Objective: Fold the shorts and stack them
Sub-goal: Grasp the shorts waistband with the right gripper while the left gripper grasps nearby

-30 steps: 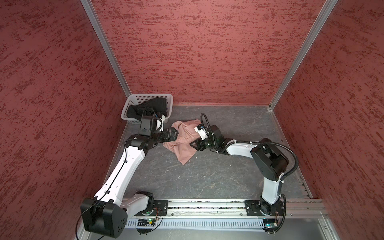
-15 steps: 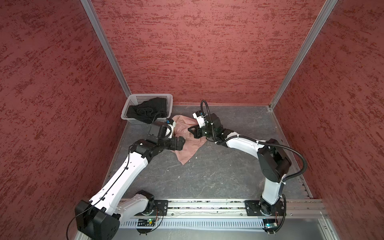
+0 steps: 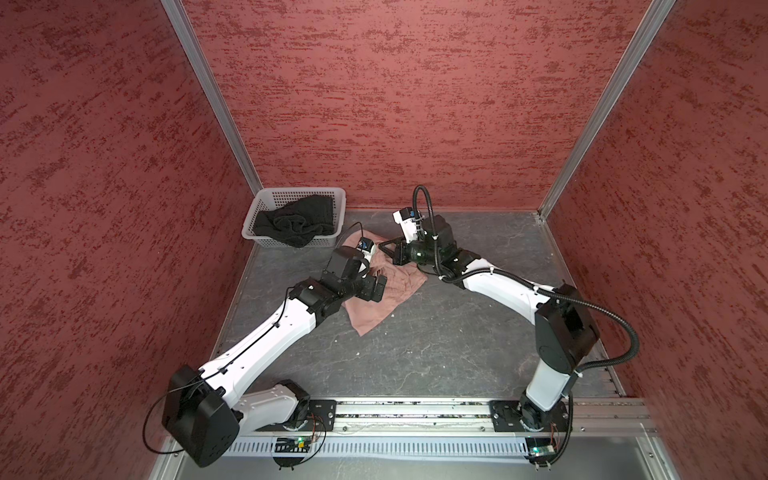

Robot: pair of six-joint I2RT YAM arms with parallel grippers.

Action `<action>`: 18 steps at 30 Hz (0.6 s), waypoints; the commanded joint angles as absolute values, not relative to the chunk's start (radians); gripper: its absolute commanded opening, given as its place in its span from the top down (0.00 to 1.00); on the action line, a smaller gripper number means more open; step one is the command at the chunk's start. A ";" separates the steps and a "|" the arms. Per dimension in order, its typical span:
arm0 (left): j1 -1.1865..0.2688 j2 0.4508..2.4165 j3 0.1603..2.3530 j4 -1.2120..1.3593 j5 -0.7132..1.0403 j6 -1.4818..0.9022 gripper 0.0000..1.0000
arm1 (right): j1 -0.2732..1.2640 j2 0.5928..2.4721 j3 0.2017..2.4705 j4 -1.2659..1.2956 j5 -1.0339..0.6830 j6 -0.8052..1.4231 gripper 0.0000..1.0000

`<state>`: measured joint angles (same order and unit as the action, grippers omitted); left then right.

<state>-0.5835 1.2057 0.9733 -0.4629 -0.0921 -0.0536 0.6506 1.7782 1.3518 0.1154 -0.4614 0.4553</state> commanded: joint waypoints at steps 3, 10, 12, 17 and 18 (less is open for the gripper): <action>-0.620 1.250 0.928 -0.297 -0.157 -0.032 0.01 | 0.649 1.714 1.342 0.201 -0.499 0.480 1.00; -0.594 1.329 0.950 -0.268 -0.278 -0.015 0.10 | 0.646 1.671 1.325 0.242 -0.537 0.495 1.00; -0.570 1.334 0.966 -0.258 -0.291 -0.014 0.24 | 0.646 1.660 1.319 0.237 -0.540 0.493 1.00; -0.508 1.316 1.021 -0.273 -0.172 -0.014 0.66 | 0.644 1.601 1.285 0.186 -0.491 0.459 1.00; -0.509 1.315 1.038 -0.286 -0.139 -0.011 0.70 | 0.644 1.583 1.279 0.171 -0.471 0.447 1.00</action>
